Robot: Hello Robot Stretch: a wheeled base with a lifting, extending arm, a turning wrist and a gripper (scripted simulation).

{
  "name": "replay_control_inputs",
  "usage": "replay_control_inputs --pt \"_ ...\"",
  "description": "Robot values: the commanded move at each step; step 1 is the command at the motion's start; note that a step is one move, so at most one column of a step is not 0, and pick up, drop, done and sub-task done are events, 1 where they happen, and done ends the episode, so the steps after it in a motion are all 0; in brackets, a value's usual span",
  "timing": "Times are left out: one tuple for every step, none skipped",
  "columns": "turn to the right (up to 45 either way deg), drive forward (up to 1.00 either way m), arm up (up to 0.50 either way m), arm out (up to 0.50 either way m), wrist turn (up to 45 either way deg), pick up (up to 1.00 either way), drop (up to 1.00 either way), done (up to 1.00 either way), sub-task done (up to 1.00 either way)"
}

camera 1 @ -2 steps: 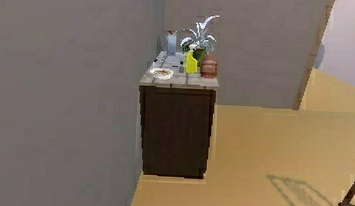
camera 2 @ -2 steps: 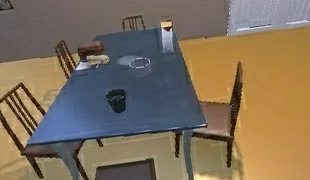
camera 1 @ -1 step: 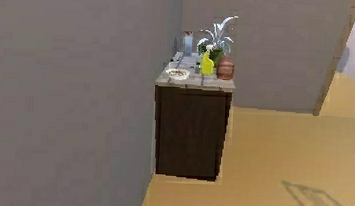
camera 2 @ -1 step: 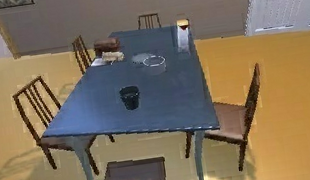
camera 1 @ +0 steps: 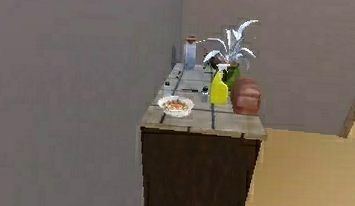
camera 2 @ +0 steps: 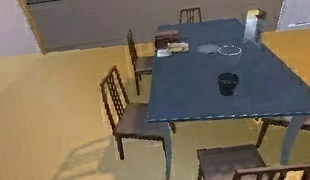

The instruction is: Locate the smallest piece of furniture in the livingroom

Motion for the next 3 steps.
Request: replay_control_inputs --pt "45.0 0.00 0.00 0.00 0.0 0.00 0.00 0.00 0.00" --pt "3.0 0.00 0.00 0.00 0.0 0.00 0.00 0.00 0.00" --pt "0.0 1.00 0.00 0.00 0.0 0.00 0.00 0.00 0.00"
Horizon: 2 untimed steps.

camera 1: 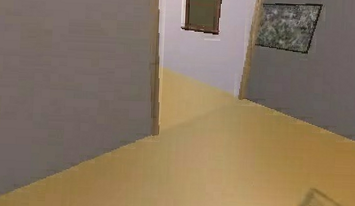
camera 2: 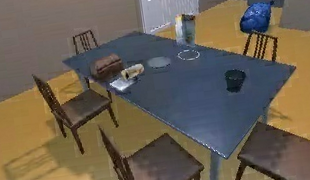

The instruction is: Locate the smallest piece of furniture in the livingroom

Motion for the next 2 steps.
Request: replay_control_inputs --pt "0.0 1.00 0.00 0.00 0.0 0.00 0.00 0.00 0.00" --pt "3.0 0.00 0.00 0.00 0.0 0.00 0.00 0.00 0.00"
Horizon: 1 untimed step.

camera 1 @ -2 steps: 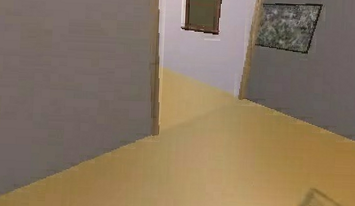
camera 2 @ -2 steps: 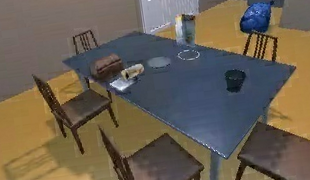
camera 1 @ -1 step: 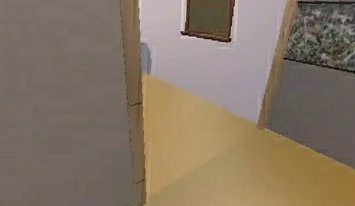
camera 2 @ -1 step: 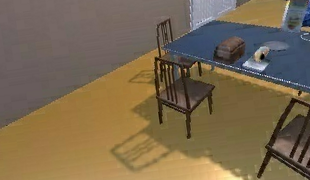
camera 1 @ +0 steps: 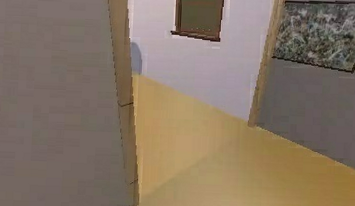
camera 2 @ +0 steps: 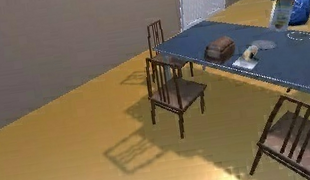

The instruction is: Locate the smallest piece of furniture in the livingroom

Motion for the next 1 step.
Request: replay_control_inputs --pt "21.0 0.00 0.00 0.00 0.0 0.00 0.00 0.00 0.00"
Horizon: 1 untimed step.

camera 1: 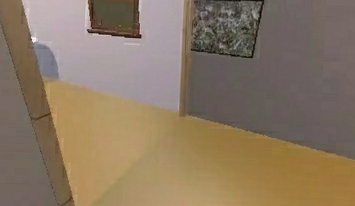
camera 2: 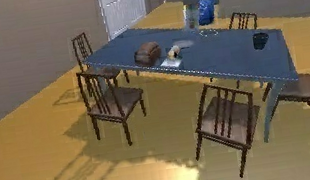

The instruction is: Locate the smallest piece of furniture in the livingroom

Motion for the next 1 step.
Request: replay_control_inputs --pt "0.0 0.90 0.00 0.00 0.0 0.00 0.00 0.00 0.00"
